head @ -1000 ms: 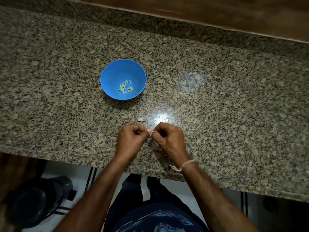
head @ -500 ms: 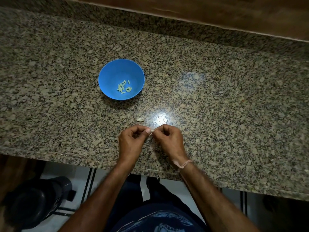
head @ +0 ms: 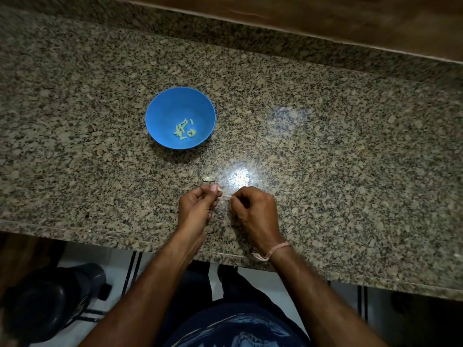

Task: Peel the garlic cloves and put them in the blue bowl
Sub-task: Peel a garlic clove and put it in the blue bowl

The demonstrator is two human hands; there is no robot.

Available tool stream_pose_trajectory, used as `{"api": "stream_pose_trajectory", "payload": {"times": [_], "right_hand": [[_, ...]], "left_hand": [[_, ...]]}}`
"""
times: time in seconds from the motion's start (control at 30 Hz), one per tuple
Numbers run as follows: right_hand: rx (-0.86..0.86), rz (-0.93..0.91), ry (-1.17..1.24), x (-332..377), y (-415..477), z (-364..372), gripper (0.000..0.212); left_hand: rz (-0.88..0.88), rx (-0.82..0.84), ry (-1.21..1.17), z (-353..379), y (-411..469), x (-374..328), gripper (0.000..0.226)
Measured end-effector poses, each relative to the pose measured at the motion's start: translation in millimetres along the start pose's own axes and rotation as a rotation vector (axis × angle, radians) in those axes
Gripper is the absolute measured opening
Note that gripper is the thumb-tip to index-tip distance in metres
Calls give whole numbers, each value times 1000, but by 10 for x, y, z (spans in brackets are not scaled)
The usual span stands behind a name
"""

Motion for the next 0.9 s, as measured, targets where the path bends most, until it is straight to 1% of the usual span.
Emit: {"api": "stream_pose_trajectory", "payload": {"times": [0.07,0.13,0.17,0.23,0.3,0.33,0.4,0.47,0.53,0.67,0.73,0.77,0.83,0.9], "right_hand": [[-8,-29,-97,-20,31,9,13],[-20,-49,-110,-24,51,10,10],[-11,-51,-56,-12,49,5,12],[78,3,174,-2,43,20,19],[160,64,373,16,40,57,17],[163,89,421,14,36,67,14],[151,146,491,-33,51,88,9],[165,211,541,-92,73,126,6],[203,288,607,-142,70,164,6],[288,451,807,-215,25,219,12],[292,482,847,-226,12,205,15],[294,484,854,-230,12,193,15],[301,463,835,-217,10,175,14],[299,433,792,-205,10,162,15]], "left_hand": [[51,-8,40,14,-4,-49,15],[74,-6,39,35,-10,-65,16],[79,-3,40,40,-13,-69,17],[89,13,47,56,-29,-81,17],[102,45,50,91,-33,-81,18],[117,59,66,100,-36,-84,18],[176,66,196,93,-32,-103,16],[283,84,424,77,-38,-155,16],[400,109,598,97,-74,-242,13],[571,122,785,169,-127,-373,9],[585,102,762,151,-129,-394,5],[583,92,727,139,-134,-401,9],[601,96,674,136,-153,-430,13],[621,101,670,142,-167,-457,7]]}}
Point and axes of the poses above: each hand's wrist, its own y-axis towards the middle knuckle, its own z-axis out of the palm, x = y × z, the point moved 7 cm from there along y, towards the middle knuckle, and after that the axes turned 12 degrees about z, right-handed, at the moved point
